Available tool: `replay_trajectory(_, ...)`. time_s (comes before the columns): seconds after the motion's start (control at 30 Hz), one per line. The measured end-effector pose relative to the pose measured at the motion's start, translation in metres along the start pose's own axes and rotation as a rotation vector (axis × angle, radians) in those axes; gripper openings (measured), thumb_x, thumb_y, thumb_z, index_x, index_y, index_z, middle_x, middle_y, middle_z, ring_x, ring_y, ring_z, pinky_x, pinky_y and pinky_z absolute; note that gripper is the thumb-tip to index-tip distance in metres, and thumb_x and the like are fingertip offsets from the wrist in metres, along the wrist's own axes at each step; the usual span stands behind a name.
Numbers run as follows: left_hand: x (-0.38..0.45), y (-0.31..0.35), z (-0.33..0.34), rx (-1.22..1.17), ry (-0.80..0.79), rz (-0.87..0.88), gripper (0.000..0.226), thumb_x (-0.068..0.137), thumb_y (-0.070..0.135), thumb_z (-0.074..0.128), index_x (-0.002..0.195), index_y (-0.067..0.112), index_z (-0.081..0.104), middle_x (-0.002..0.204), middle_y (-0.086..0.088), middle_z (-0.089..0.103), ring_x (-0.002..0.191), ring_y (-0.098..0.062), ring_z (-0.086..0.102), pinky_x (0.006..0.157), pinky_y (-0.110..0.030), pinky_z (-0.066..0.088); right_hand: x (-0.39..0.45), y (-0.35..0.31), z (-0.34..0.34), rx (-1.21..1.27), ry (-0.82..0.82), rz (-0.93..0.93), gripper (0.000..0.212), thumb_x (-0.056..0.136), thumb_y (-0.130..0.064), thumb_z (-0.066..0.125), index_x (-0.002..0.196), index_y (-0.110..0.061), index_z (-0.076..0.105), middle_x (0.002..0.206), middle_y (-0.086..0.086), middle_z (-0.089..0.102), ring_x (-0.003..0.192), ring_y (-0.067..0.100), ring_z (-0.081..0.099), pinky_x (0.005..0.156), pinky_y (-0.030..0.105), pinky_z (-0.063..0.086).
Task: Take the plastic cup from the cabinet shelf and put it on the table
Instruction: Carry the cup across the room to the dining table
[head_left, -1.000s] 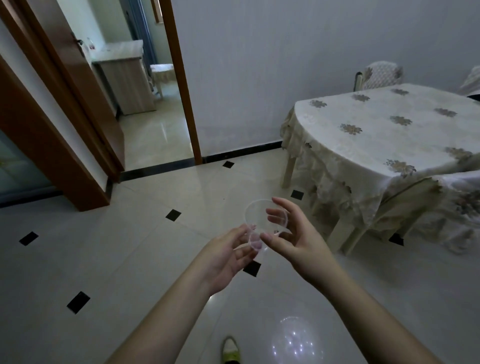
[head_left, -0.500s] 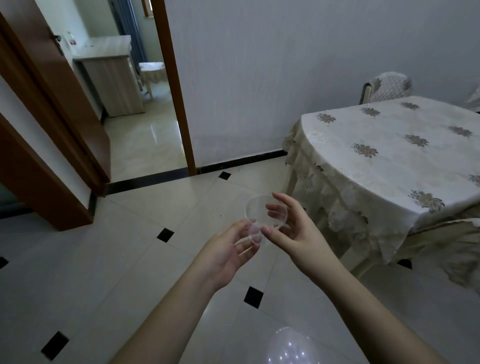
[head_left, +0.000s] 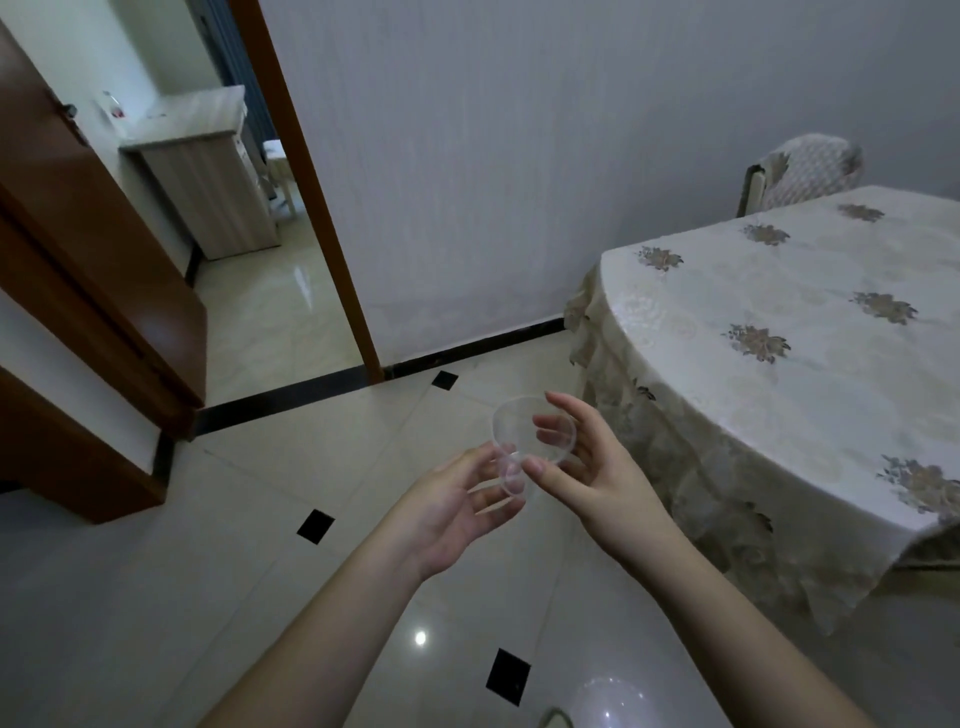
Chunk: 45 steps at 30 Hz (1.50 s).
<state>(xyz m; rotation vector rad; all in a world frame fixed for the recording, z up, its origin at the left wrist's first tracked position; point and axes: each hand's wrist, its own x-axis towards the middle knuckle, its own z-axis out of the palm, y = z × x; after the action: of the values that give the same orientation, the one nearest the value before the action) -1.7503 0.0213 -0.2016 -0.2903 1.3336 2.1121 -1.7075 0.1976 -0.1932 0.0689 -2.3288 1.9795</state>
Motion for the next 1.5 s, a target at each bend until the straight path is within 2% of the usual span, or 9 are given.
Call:
replay_trajectory(0.2, 0.062, 0.038, 0.013, 0.005, 0.038, 0.035, 0.062, 0.055, 0.040, 0.089, 0.108, 0.011, 0.075, 0.102, -0.014, 0.075, 0.089, -0.025, 0.071, 0.078, -0.036, 0.057, 0.083, 0.008, -0.023, 0.018, -0.044, -0.002, 0.073, 0.066, -0.066, 0.074, 0.131, -0.052, 0.043, 0.125, -0.016, 0.060, 0.120, 0.001, 0.054, 0.096, 0.036, 0.051)
replay_trajectory(0.33, 0.102, 0.062, 0.005, -0.007, 0.100, 0.031, 0.032, 0.079, 0.028, 0.076, 0.106, 0.011, 0.076, 0.107, -0.017, 0.074, 0.092, -0.028, 0.072, 0.076, -0.035, 0.058, 0.132, 0.021, -0.019, 0.010, -0.069, 0.001, 0.070, 0.069, -0.062, 0.076, 0.131, -0.056, 0.042, 0.123, -0.023, 0.059, 0.120, 0.000, 0.054, 0.098, 0.039, 0.050)
replay_trajectory(0.47, 0.145, 0.095, -0.016, -0.006, 0.118, 0.029, 0.037, 0.071, 0.028, 0.080, 0.105, 0.013, 0.076, 0.107, -0.016, 0.074, 0.098, -0.030, 0.072, 0.078, -0.036, 0.058, 0.190, 0.029, -0.003, -0.022, -0.093, -0.003, 0.072, 0.070, -0.063, 0.075, 0.132, -0.056, 0.041, 0.124, -0.029, 0.056, 0.120, -0.002, 0.053, 0.098, 0.039, 0.050)
replay_trajectory(0.63, 0.206, 0.155, -0.054, 0.012, 0.141, 0.053, 0.030, 0.079, 0.031, 0.078, 0.104, 0.014, 0.077, 0.103, -0.013, 0.076, 0.097, -0.029, 0.072, 0.076, -0.036, 0.059, 0.269, 0.028, 0.026, -0.036, -0.110, -0.011, 0.073, 0.066, -0.066, 0.074, 0.131, -0.055, 0.042, 0.124, -0.027, 0.057, 0.119, -0.004, 0.053, 0.096, 0.032, 0.050)
replay_trajectory(0.87, 0.270, 0.233, -0.099, -0.009, 0.142, 0.020, 0.031, 0.079, 0.027, 0.080, 0.105, 0.011, 0.075, 0.115, -0.019, 0.070, 0.097, -0.031, 0.072, 0.074, -0.037, 0.059, 0.365, 0.011, 0.068, -0.024, -0.091, 0.021, 0.071, 0.075, -0.045, 0.077, 0.137, -0.038, 0.043, 0.127, -0.012, 0.057, 0.116, -0.007, 0.054, 0.099, 0.030, 0.049)
replay_trajectory(1.03, 0.316, 0.267, -0.114, -0.002, 0.113, -0.005, 0.030, 0.073, 0.030, 0.081, 0.098, 0.013, 0.078, 0.104, -0.015, 0.075, 0.093, -0.028, 0.073, 0.073, -0.036, 0.059, 0.418, 0.014, 0.082, -0.017, -0.057, 0.041, 0.069, 0.077, -0.035, 0.076, 0.137, -0.031, 0.043, 0.122, -0.013, 0.059, 0.114, -0.007, 0.056, 0.096, 0.025, 0.049)
replay_trajectory(1.23, 0.377, 0.295, -0.110, 0.022, 0.085, -0.024, 0.031, 0.075, 0.025, 0.079, 0.102, 0.009, 0.077, 0.105, -0.015, 0.073, 0.104, -0.032, 0.068, 0.077, -0.038, 0.060, 0.475, 0.029, 0.069, -0.041, -0.031, 0.066, 0.070, 0.077, -0.038, 0.075, 0.138, -0.034, 0.041, 0.125, -0.017, 0.058, 0.118, -0.007, 0.052, 0.096, 0.021, 0.047)
replay_trajectory(1.37, 0.425, 0.317, -0.095, 0.039, 0.048, -0.032, 0.043, 0.071, 0.026, 0.078, 0.108, 0.006, 0.073, 0.108, -0.016, 0.072, 0.098, -0.029, 0.070, 0.084, -0.042, 0.059, 0.520, 0.046, 0.048, -0.055, -0.003, 0.073, 0.070, 0.077, -0.042, 0.074, 0.138, -0.038, 0.040, 0.128, -0.018, 0.055, 0.119, -0.010, 0.050, 0.096, 0.016, 0.046)
replay_trajectory(1.5, 0.488, 0.340, -0.075, 0.085, 0.010, -0.044, 0.022, 0.074, 0.024, 0.076, 0.091, 0.011, 0.080, 0.094, -0.012, 0.077, 0.094, -0.027, 0.069, 0.082, -0.039, 0.060, 0.579, 0.062, 0.017, -0.010, 0.032, 0.086, 0.066, 0.078, -0.037, 0.076, 0.135, -0.039, 0.043, 0.127, -0.011, 0.057, 0.115, -0.007, 0.053, 0.100, 0.030, 0.048)
